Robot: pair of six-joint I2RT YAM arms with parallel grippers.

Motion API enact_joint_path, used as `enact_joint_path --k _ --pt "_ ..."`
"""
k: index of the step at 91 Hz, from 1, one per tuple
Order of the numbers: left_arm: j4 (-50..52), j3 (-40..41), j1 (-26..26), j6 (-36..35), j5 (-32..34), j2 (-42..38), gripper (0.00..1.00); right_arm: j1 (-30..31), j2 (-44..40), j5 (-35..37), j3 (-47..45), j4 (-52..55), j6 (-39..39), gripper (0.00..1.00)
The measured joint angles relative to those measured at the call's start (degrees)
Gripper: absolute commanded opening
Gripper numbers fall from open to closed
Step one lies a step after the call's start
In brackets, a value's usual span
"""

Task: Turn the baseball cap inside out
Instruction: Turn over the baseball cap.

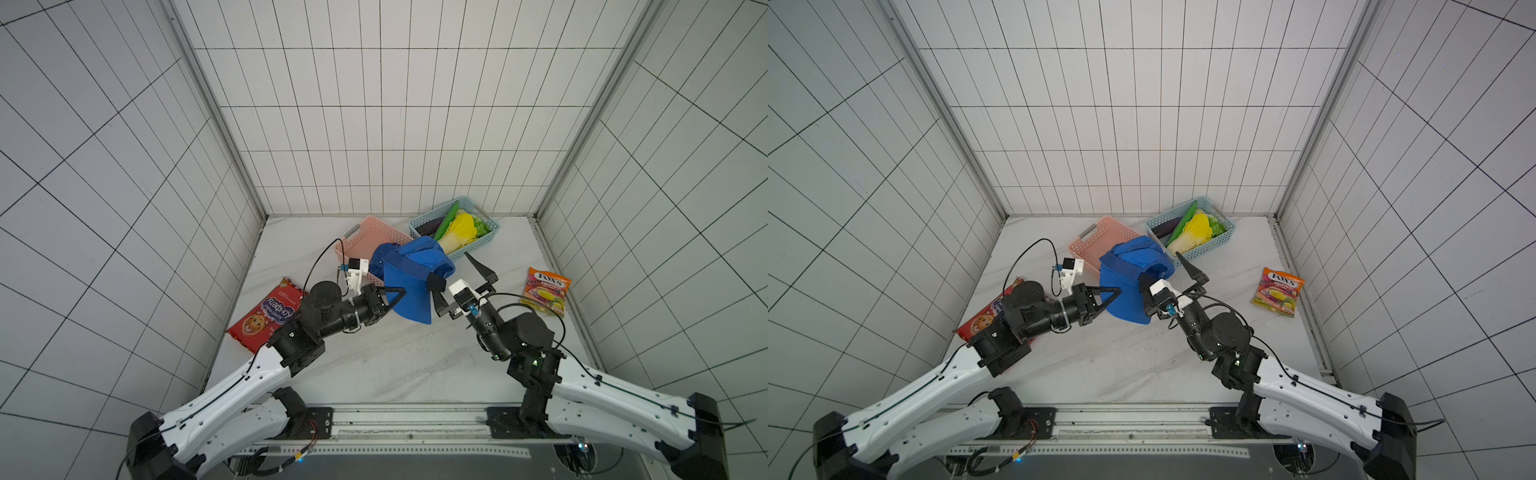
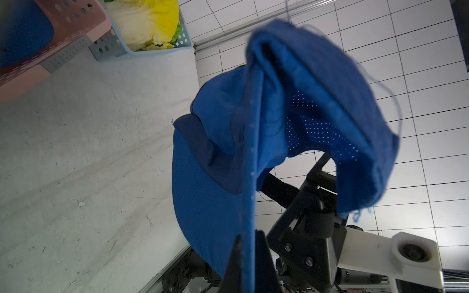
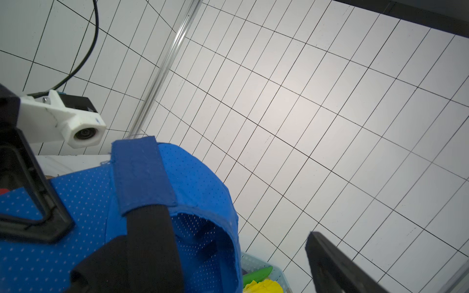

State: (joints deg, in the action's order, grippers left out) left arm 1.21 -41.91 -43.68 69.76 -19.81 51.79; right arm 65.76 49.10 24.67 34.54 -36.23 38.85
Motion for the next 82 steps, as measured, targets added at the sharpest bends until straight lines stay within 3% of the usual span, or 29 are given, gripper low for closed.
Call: enact_joint_path --k 34,67,82 --pt "11.04 -5.18 -6.54 -12.33 7.91 0.76 0.0 0.0 7.3 2.91 5.01 2.97 2.38 0.99" --pt "22.23 -10.45 -9.27 -23.8 15.23 2.82 0.0 0.02 10.14 5.22 8.31 6.08 3.3 1.0" --pt "24.68 -11.65 -10.71 -26.51 17.31 5.03 0.0 0.7 12.41 5.25 9.66 7.54 4.87 0.92"
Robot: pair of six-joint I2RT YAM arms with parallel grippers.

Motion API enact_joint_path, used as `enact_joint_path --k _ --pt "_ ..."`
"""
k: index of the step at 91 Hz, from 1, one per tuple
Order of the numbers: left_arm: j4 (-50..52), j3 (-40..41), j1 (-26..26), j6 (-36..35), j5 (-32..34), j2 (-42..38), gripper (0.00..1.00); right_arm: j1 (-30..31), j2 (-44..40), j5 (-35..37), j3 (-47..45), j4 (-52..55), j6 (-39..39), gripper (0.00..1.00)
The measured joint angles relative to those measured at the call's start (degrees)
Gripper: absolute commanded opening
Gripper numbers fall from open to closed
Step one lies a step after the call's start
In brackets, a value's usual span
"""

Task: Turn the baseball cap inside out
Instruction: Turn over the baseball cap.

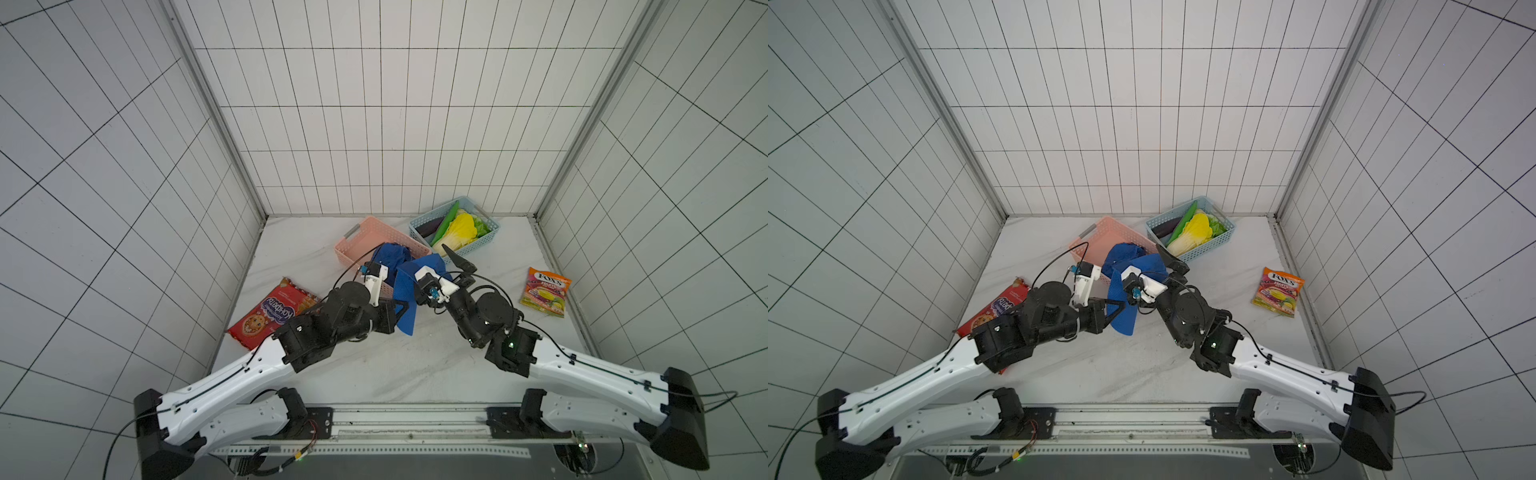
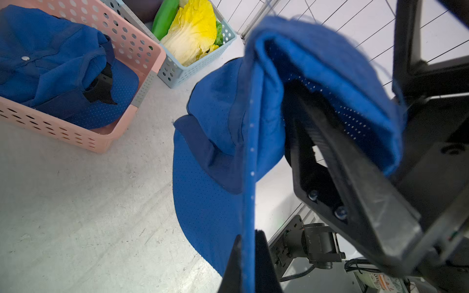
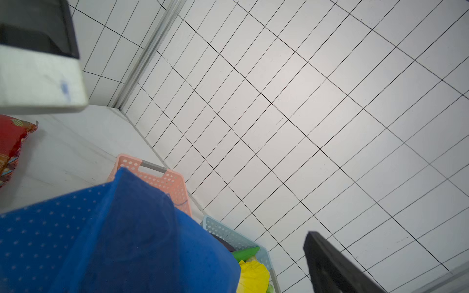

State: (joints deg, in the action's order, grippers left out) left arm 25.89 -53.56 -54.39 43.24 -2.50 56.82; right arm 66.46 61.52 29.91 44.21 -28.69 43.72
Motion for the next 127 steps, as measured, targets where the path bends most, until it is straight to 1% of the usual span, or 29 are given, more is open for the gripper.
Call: enact_joint_path --k 11,27,33,36,42,50,63,73,84,96,106,116,127 --pt "1.14 -0.35 -0.33 -1.01 1.05 0.79 0.0 0.57 1.68 0.0 1.4 1.16 0.85 0.82" --pt "1.49 -0.44 -0.39 -2.29 2.21 0.76 0.0 0.76 2.62 0.04 1.46 3.02 0.48 0.61" --pt "2.1 -0.46 -0.44 -3.17 2.82 0.63 0.0 0.76 2.62 0.04 1.57 4.31 -0.22 0.51" --pt "2.6 -0.52 -0.48 -3.63 3.19 0.55 0.0 0.79 2.62 0.0 1.73 5.18 -0.76 0.43" --pt "3.56 -0.66 -0.55 -4.57 3.96 0.22 0.0 0.79 2.62 -0.07 2.16 7.06 -1.9 0.2" --pt "4.39 -0.66 -0.61 -5.95 4.48 -0.61 0.0 0.79 2.43 -0.26 2.32 8.92 -3.52 0.0" --pt "4.9 -0.63 -0.81 -8.52 4.7 -2.49 0.0 1.03 1.05 -1.6 2.32 11.87 -7.41 0.0" --pt "4.96 -0.31 -1.09 -11.54 4.55 -4.26 0.0 0.44 -1.97 -6.51 2.67 16.06 -12.79 0.0" --pt "5.2 0.07 -1.27 -15.45 4.24 -5.77 0.0 -3.93 -4.52 -18.38 5.68 23.47 -21.55 0.0" --pt "5.14 0.07 -1.44 -18.88 4.13 -5.95 0.0 -11.08 -5.2 -35.58 8.94 30.86 -32.72 0.0" --pt "4.87 0.22 -1.44 -20.61 4.17 -5.92 0.0 -14.14 -4.74 -47.65 10.14 34.95 -41.07 0.0" --pt "4.66 0.61 -1.44 -21.94 4.24 -5.95 0.0 -14.95 -3.76 -56.17 10.73 37.22 -47.54 0.0" --pt "4.52 1.44 -1.4 -23.45 4.13 -5.92 0.0 -15.17 -2.51 -62.4 11.5 39.21 -52.61 0.0"
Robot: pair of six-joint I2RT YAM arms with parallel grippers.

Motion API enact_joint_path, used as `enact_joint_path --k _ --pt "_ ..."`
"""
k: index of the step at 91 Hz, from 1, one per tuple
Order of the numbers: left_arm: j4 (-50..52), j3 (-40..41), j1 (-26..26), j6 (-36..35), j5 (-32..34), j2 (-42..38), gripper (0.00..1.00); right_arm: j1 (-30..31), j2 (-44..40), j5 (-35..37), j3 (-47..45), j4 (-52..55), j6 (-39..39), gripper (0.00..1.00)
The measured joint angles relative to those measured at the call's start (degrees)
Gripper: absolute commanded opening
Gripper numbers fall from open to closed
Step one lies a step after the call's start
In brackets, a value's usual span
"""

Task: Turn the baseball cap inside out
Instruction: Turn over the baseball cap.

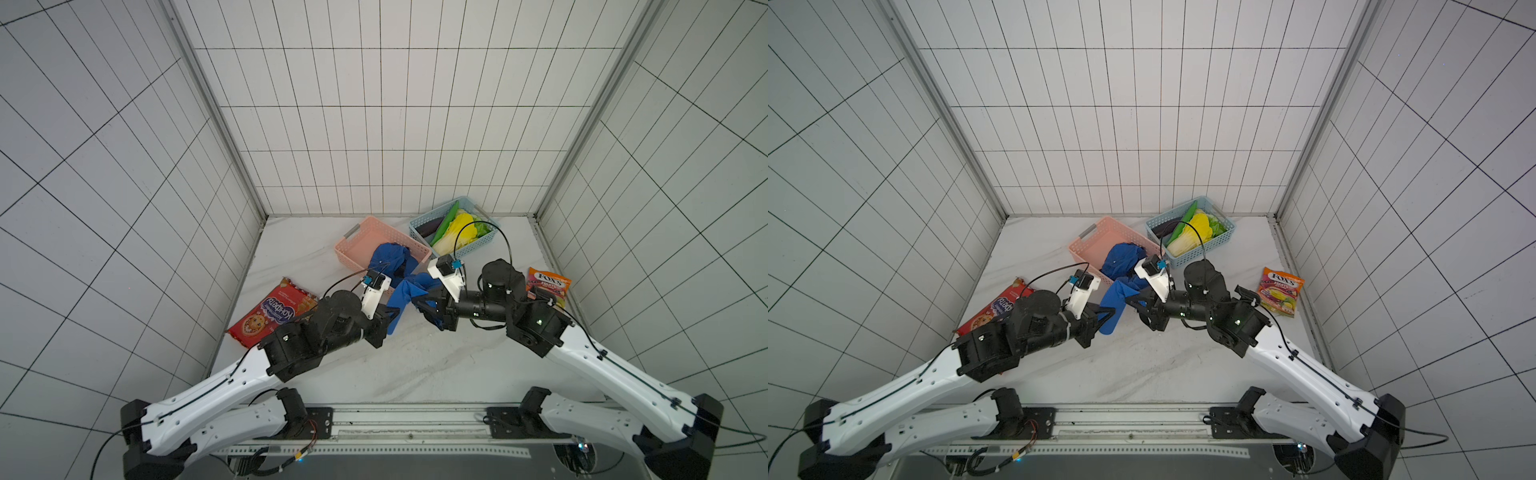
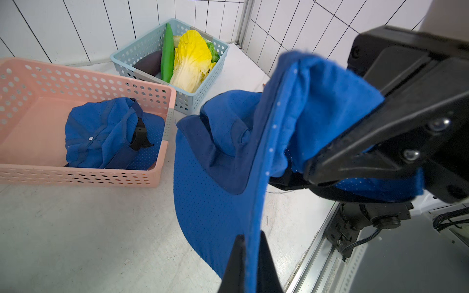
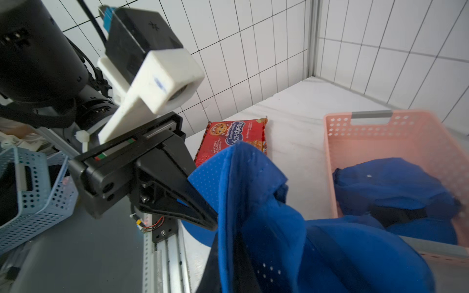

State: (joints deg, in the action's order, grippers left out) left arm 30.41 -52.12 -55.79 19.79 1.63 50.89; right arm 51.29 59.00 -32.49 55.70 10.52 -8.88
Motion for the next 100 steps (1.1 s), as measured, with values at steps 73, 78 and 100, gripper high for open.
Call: enact_joint_path --k 73,78,100 --pt "-11.06 11.54 10.51 8.24 -5.97 -12.63 0.83 -7.48 -2.8 -0.83 -2.84 -0.24 -19.61 0.0" --pt "-11.1 11.54 10.51 8.41 -6.88 -14.45 0.77 -7.96 -2.82 -0.42 -3.41 -0.9 -20.94 0.0" --pt "-18.56 12.2 10.12 12.2 -18.05 -12.11 0.58 -8.63 -2.69 -1.44 -3.96 -4.37 -24.98 0.0"
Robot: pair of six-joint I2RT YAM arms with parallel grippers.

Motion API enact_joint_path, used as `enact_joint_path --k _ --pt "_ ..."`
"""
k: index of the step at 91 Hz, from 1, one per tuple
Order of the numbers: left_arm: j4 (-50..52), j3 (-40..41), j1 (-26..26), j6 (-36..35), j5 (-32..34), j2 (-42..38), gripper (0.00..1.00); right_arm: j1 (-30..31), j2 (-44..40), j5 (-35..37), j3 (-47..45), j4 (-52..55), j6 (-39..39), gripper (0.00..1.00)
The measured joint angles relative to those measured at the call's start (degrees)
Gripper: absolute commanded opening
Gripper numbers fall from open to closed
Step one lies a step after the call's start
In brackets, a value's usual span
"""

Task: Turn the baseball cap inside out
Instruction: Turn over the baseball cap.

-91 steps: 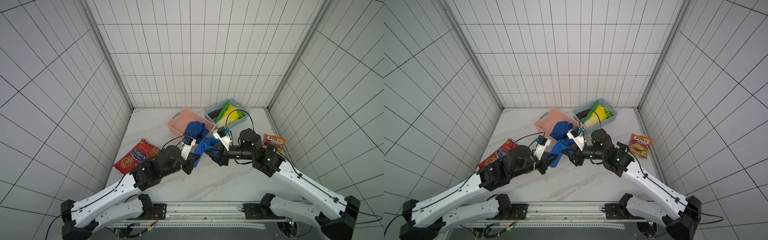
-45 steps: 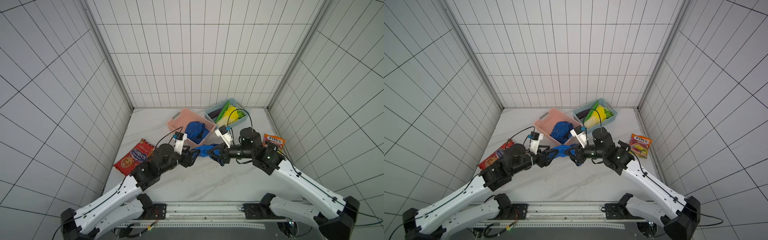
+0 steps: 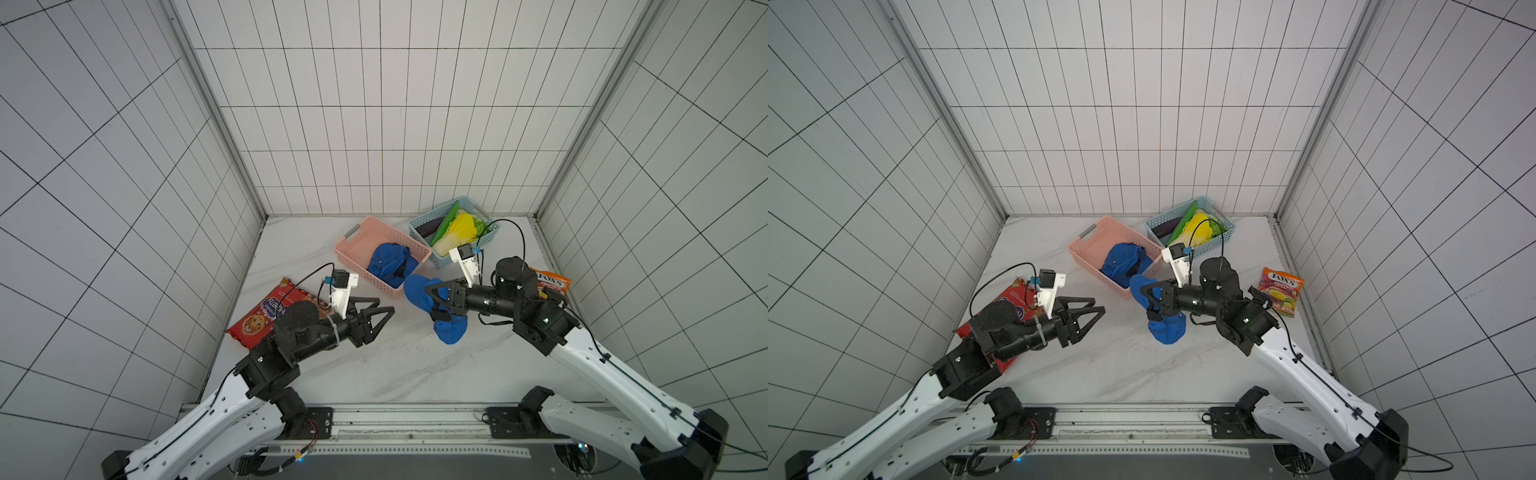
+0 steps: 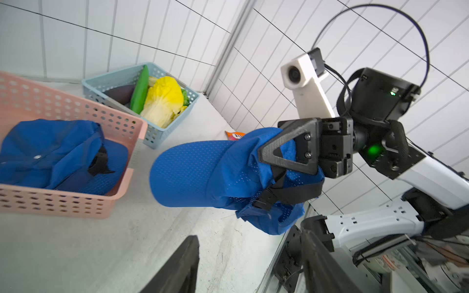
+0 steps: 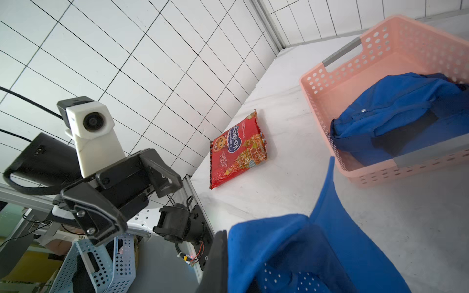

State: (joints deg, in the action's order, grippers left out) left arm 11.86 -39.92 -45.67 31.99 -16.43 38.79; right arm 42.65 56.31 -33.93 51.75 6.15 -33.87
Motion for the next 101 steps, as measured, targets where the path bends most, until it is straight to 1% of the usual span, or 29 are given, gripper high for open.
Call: enact_joint_path --k 8,14,22,31,47,53,62,80,101 --pt "-5.31 0.42 -1.42 2.62 -4.28 5.22 0.55 -0.22 0.35 -1.92 0.0 -2.05 -1.4 0.0" --pt "-9.01 0.42 -2.95 4.15 -6.32 9.49 0.53 -0.28 0.7 -3.34 0.0 -3.39 -2.45 0.0" --pt "-13.38 0.44 -4.46 6.08 -8.17 13.77 0.5 -0.28 0.9 -4.98 0.0 -4.7 -3.5 0.0" --pt "-18.51 0.57 -4.9 8.22 -9.27 16.28 0.44 -0.28 0.9 -6.45 0.0 -5.57 -4.42 0.0" --pt "-24.13 0.76 -4.9 10.47 -9.03 17.16 0.42 -0.31 0.9 -8.37 0.0 -6.45 -5.6 0.0" --pt "-25.11 0.98 -4.9 10.8 -8.26 17.03 0.47 -0.28 0.9 -8.74 0.0 -6.56 -5.84 0.0" --pt "-25.57 2.01 -4.9 11.54 -5.99 16.24 0.48 -0.28 0.9 -9.14 0.0 -7.02 -6.4 0.0" --pt "-25.83 3.23 -4.9 12.55 -2.86 15.61 0.42 -0.28 0.96 -10.64 0.0 -9.03 -8.52 0.0" --pt "-28.04 3.45 -4.9 14.19 -2.54 15.78 0.37 -0.22 2.27 -12.04 0.0 -9.81 -9.73 0.0"
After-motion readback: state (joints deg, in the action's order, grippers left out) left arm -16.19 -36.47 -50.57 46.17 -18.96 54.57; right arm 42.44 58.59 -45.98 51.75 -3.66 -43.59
